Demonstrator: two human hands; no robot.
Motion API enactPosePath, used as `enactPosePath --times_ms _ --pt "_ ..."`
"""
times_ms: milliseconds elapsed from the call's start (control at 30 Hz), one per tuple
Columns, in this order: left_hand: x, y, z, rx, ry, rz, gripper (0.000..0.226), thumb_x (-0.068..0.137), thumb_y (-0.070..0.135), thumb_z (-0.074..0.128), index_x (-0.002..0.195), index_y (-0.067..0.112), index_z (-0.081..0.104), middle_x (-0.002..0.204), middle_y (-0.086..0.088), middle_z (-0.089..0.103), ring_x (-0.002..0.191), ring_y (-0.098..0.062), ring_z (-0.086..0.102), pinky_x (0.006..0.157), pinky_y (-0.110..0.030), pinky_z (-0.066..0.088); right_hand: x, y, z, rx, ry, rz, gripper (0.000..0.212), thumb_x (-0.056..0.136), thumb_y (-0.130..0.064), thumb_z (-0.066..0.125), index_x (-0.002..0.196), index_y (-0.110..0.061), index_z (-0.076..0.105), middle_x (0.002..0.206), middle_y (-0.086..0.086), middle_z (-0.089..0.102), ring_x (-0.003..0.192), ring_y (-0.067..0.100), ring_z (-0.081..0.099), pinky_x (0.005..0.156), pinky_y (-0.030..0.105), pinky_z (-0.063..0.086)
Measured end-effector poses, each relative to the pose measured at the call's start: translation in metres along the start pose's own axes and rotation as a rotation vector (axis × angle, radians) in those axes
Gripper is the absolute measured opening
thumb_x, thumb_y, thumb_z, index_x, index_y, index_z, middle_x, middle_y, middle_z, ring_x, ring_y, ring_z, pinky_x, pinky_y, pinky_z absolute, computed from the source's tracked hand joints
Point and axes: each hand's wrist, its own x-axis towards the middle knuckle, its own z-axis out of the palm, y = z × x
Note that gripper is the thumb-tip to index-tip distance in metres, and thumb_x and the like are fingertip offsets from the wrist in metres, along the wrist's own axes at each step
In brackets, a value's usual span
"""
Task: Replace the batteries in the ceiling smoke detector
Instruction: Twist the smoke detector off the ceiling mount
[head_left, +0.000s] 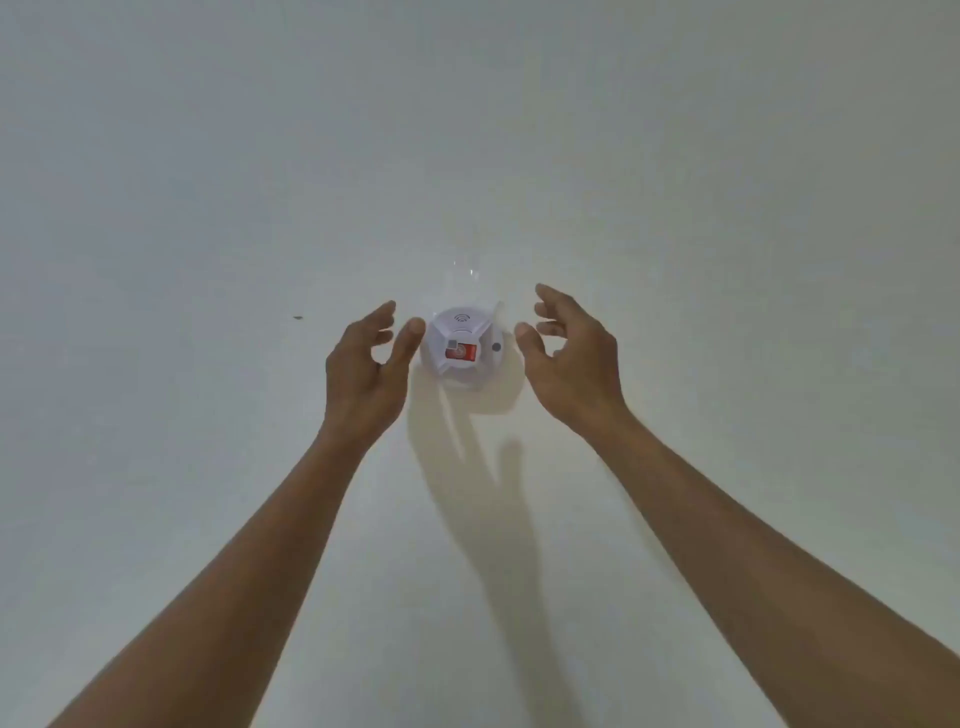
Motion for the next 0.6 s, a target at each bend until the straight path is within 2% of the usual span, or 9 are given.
enactPosePath --times_ms 67,133,233,333,600 --pt "0.008 -0.002 0.001 -0.046 -0.02 -0.059 0.052 0.095 0.049 0.059 0.138 0.02 0.057 0.133 0.003 0.063 0.103 -0.003 0.06 0.089 -0.018 0.044 0.004 -0.002 0.008 0.028 0.01 0.068 0.046 0.093 -0.025 0.063 0.138 -0.02 0.054 0.123 -0.002 0.065 0.104 0.012 0.064 0.074 0.006 0.039" --pt "0.012 -0.005 0.004 -0.094 -0.067 -0.104 0.05 0.094 0.05 0.06 0.135 0.02 0.06 0.123 0.005 0.065 0.097 0.0 0.061 0.092 -0.028 0.049 0.006 -0.002 0.014 0.046 0.003 0.14 0.043 0.093 -0.025 0.064 0.135 -0.019 0.057 0.122 -0.001 0.066 0.099 0.011 0.065 0.077 0.011 0.042" --pt "0.02 -0.014 0.011 -0.101 -0.131 -0.18 0.047 0.093 0.046 0.063 0.132 0.018 0.063 0.115 0.006 0.067 0.101 -0.011 0.064 0.095 -0.036 0.054 0.012 0.002 0.026 0.071 -0.02 0.223 0.041 0.093 -0.025 0.065 0.132 -0.018 0.059 0.117 -0.001 0.068 0.095 0.009 0.066 0.081 0.02 0.046" --pt "0.027 -0.021 0.015 -0.131 -0.138 -0.238 0.04 0.093 0.044 0.064 0.122 0.018 0.068 0.107 0.002 0.072 0.1 -0.018 0.068 0.093 -0.047 0.058 0.015 0.008 0.036 0.082 -0.029 0.272 0.038 0.092 -0.027 0.064 0.13 -0.019 0.061 0.106 -0.004 0.069 0.093 0.009 0.065 0.082 0.021 0.046" --pt "0.03 -0.029 0.023 -0.174 -0.124 -0.253 0.026 0.091 0.034 0.067 0.109 0.017 0.075 0.095 0.003 0.075 0.094 -0.018 0.071 0.089 -0.046 0.059 0.012 0.018 0.055 0.125 0.043 0.304 0.026 0.092 -0.022 0.066 0.118 -0.02 0.067 0.096 -0.008 0.068 0.087 0.01 0.065 0.08 0.023 0.051"
